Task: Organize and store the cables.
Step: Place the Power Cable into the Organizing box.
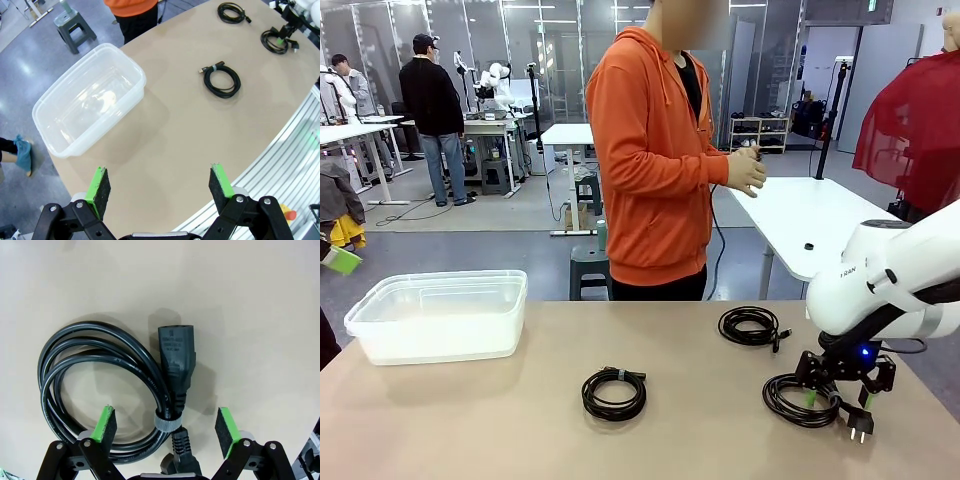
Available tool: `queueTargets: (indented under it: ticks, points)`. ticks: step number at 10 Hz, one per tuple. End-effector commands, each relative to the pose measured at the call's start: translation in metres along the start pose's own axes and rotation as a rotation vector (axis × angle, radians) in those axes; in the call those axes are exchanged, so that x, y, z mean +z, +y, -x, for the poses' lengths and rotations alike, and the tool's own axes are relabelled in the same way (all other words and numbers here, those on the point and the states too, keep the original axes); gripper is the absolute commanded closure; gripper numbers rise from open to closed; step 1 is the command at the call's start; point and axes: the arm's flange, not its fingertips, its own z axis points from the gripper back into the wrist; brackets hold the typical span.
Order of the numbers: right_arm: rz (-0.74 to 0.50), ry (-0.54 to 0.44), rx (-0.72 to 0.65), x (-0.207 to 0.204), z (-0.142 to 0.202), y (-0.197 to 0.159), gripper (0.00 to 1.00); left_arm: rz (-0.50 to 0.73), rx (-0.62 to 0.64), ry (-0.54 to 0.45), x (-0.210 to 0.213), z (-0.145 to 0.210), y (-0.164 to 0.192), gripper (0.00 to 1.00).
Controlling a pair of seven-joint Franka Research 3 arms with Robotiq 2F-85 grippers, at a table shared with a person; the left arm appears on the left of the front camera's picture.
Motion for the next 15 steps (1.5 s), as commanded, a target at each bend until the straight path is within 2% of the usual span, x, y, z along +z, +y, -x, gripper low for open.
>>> queueTargets:
  ticks: [1, 3, 4, 5, 6, 7, 8, 9, 10, 11, 14, 15]
  points:
    - [-0.035, -0.024, -0.008, -0.002, -0.006, -0.003, 0.0, -0.002, -0.002, -0.002, 0.0, 0.0, 0.0, 0.0]
    - [-0.033, -0.035, -0.005, -0.001, -0.005, -0.004, 0.18, -0.002, -0.002, -0.002, 0.0, 0.0, 0.0, 0.0]
    - [-0.033, -0.036, -0.004, 0.0, -0.004, -0.004, 0.3, -0.002, -0.002, -0.002, 0.0, 0.0, 0.0, 0.0]
    - [-0.03, -0.033, -0.004, 0.0, -0.004, -0.004, 0.38, -0.002, -0.002, -0.002, 0.0, 0.0, 0.0, 0.0]
    - [-0.028, -0.034, -0.006, 0.001, -0.004, -0.004, 0.5, -0.002, -0.002, -0.002, 0.0, 0.0, 0.0, 0.0]
    - [-0.028, -0.038, -0.008, 0.005, -0.004, -0.004, 0.58, -0.002, -0.002, -0.002, 0.0, 0.0, 0.0, 0.0]
    - [-0.025, -0.037, -0.011, 0.007, -0.003, -0.003, 0.7, -0.002, -0.002, -0.002, 0.0, 0.0, 0.0, 0.0]
    - [-0.022, -0.035, -0.011, 0.007, -0.003, -0.003, 0.78, -0.002, -0.002, -0.002, 0.0, 0.0, 0.0, 0.0]
    - [-0.022, -0.035, -0.012, 0.008, -0.003, -0.002, 0.9, -0.002, -0.002, -0.002, 0.0, 0.0, 0.0, 0.0]
    - [-0.019, -0.037, -0.012, 0.01, -0.003, -0.001, 0.98, -0.002, -0.002, -0.002, 0.0, 0.0, 0.0, 0.0]
    - [-0.018, -0.052, -0.002, 0.023, 0.0, -0.001, 1.0, -0.002, -0.002, -0.002, 0.0, 0.0, 0.0, 0.0]
    - [-0.01, -0.076, 0.009, 0.042, 0.005, 0.001, 1.0, -0.002, -0.002, -0.002, 0.0, 0.0, 0.0, 0.0]
